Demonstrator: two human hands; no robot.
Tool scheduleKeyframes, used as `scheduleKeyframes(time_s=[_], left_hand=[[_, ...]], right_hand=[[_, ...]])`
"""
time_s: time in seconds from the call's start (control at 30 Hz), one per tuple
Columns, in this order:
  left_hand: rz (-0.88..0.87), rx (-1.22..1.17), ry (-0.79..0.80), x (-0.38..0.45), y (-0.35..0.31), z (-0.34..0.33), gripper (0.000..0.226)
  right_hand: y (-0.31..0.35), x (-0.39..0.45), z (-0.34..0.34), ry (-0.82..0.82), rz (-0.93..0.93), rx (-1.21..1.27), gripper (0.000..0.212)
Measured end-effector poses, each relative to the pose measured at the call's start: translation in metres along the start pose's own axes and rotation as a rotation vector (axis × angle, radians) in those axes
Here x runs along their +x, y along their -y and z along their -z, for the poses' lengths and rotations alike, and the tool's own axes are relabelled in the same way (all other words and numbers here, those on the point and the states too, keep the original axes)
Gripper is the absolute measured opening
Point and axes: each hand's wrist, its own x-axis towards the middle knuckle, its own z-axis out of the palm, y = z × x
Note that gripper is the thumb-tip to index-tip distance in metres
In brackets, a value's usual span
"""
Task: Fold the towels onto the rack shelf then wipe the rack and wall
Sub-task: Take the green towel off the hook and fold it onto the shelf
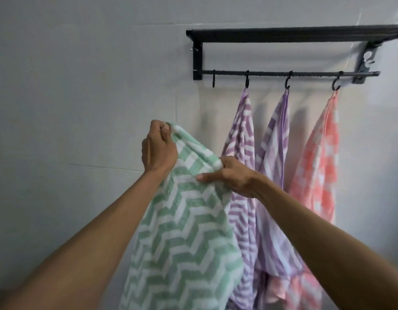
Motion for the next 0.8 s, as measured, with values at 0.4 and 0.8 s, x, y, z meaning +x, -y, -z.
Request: scheduleKeyframes(time_s=[0.4, 0.8], left_hand=[[-0.064, 0.067, 0.044, -0.042, -0.058, -0.021, 0.027], [0.107, -0.152, 0.3, -0.081, -0.124, -0.084, 0.03]], right_hand=[[0.011, -0.1, 0.067, -0.054, 0.094, 0.331, 0.043], [-0.017, -0.193, 0.206, -0.19, -0.143, -0.11, 0.026]])
